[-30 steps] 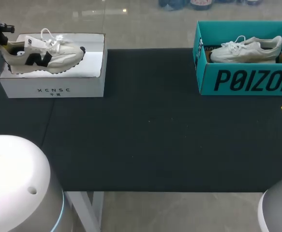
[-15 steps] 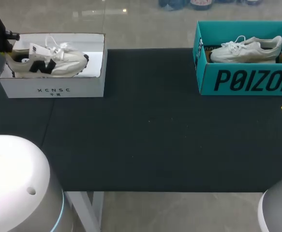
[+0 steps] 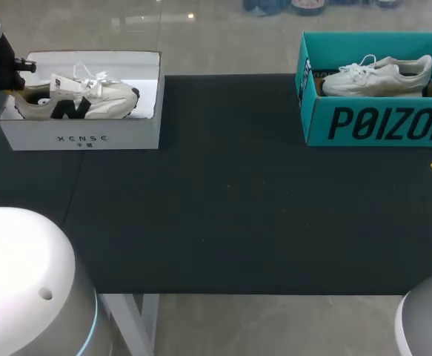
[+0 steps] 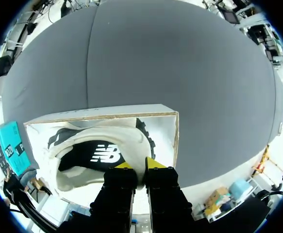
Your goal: Take the shoe out of the shoebox, open the shoe tongue, remove and reinsert the insole, then place the shoe into the shoebox
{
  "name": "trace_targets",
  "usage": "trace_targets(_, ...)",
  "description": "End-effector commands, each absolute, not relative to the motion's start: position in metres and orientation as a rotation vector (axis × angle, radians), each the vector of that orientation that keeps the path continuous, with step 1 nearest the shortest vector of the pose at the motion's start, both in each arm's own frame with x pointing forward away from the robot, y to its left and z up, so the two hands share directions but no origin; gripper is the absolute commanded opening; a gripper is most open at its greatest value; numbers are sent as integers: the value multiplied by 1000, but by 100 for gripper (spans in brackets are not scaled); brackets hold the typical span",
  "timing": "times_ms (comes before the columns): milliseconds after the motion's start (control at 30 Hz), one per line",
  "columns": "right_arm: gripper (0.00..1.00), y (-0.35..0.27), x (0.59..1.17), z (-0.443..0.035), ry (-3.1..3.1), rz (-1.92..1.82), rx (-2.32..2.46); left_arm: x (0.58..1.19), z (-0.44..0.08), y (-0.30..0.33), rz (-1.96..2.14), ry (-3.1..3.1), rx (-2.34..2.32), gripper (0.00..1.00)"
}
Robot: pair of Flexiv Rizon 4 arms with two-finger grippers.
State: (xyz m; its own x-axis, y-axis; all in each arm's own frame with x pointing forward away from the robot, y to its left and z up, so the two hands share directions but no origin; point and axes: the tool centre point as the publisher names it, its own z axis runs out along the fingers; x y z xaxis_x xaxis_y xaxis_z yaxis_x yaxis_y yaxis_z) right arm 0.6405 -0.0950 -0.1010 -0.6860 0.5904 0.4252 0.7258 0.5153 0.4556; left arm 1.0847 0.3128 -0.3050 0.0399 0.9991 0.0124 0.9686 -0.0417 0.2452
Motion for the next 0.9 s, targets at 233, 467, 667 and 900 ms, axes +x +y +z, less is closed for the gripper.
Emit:
trace_targets(233,100,-95,643,-100,-2538,-909,-1119,1090,-323,311,251,2046,2153,0)
trace_targets(467,100,-95,643,-100,-2538,-909,-1119,1087,-333,308,234,2042,2179,0)
trace_targets(667,100,-95,643,-100,-2538,-909,-1119,1086,-339,308,240,2045,2193,0)
trace_targets(900,100,-95,643,-100,-2538,-909,-1119,1085,-342,310,253,2050,2204,0)
